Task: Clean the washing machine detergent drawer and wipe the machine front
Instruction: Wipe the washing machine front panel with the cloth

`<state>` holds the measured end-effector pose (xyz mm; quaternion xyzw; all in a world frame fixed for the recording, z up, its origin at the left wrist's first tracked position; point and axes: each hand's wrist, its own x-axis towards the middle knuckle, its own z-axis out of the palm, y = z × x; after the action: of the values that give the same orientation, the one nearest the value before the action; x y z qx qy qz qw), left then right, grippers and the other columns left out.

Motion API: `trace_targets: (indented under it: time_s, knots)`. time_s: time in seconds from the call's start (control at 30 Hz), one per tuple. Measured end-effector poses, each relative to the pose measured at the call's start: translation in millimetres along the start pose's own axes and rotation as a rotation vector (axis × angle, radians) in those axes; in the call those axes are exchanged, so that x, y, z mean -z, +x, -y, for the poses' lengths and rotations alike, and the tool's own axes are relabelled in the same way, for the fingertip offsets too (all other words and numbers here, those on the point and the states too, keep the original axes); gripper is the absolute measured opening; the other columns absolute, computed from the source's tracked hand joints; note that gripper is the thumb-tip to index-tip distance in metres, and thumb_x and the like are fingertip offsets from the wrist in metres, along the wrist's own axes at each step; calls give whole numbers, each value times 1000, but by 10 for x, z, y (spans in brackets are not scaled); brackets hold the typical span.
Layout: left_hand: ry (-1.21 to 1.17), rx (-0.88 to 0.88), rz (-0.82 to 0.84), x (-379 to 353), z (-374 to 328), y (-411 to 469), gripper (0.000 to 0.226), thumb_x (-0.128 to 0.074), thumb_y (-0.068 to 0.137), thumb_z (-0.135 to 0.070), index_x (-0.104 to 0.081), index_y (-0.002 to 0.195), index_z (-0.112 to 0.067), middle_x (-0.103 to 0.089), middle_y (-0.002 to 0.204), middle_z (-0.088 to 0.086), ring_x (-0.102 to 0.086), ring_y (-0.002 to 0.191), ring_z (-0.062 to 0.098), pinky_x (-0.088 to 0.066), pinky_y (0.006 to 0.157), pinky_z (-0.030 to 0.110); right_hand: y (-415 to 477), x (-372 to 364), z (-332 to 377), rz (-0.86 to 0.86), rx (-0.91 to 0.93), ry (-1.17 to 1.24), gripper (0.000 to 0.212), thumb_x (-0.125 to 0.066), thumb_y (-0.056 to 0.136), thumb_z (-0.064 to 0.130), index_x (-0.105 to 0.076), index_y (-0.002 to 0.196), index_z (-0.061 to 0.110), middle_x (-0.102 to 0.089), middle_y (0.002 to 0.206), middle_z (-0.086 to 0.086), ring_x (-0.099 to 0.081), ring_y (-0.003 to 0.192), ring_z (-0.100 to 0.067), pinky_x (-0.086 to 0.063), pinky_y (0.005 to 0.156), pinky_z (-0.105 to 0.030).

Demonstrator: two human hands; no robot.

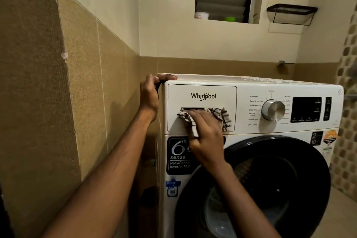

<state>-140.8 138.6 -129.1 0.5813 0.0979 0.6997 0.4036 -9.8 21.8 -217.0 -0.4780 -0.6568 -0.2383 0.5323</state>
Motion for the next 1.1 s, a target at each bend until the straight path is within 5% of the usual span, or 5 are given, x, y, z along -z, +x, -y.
trace_targets:
  time_s: [0.13,0.33,0.57,0.9,1.1]
  knots:
    - [-21,13,-6,-10,-4,0,55,-28,87,-22,-79,70,-14,-76,94,15,-67,103,27,-49,96,37,97,183,-186,24,49,102,25,-55,89,18,-65,108,7,-66,104,-4,-61,95,-21,-48,81,-34]
    - [-51,34,-7,-3,17,9,51,-31,83,-26,-78,71,-8,-75,96,19,-66,105,30,-46,102,42,124,147,-74,153,85,0,26,-50,92,25,-58,112,10,-59,105,-3,-55,90,-18,-44,75,-29]
    - [-38,23,25,15,-7,8,54,-29,83,-25,-79,70,-11,-77,92,15,-65,110,32,-43,107,43,2,3,-43,-43,-33,-371,54,-65,62,6,-62,116,8,-63,110,-10,-61,97,-30,-49,81,-39]
    - [-47,36,22,4,4,14,53,-29,85,-24,-78,71,-9,-76,93,15,-66,104,27,-43,106,45,130,-51,114,-105,-35,122,17,-49,81,22,-55,82,7,-53,81,-3,-48,74,-18,-37,65,-31]
    - [-62,44,34,20,-1,19,52,-30,82,-26,-76,73,-5,-76,94,17,-66,105,28,-44,104,42,72,-47,-46,-157,-44,-238,24,-49,84,26,-58,92,5,-56,87,-11,-52,78,-27,-43,68,-36]
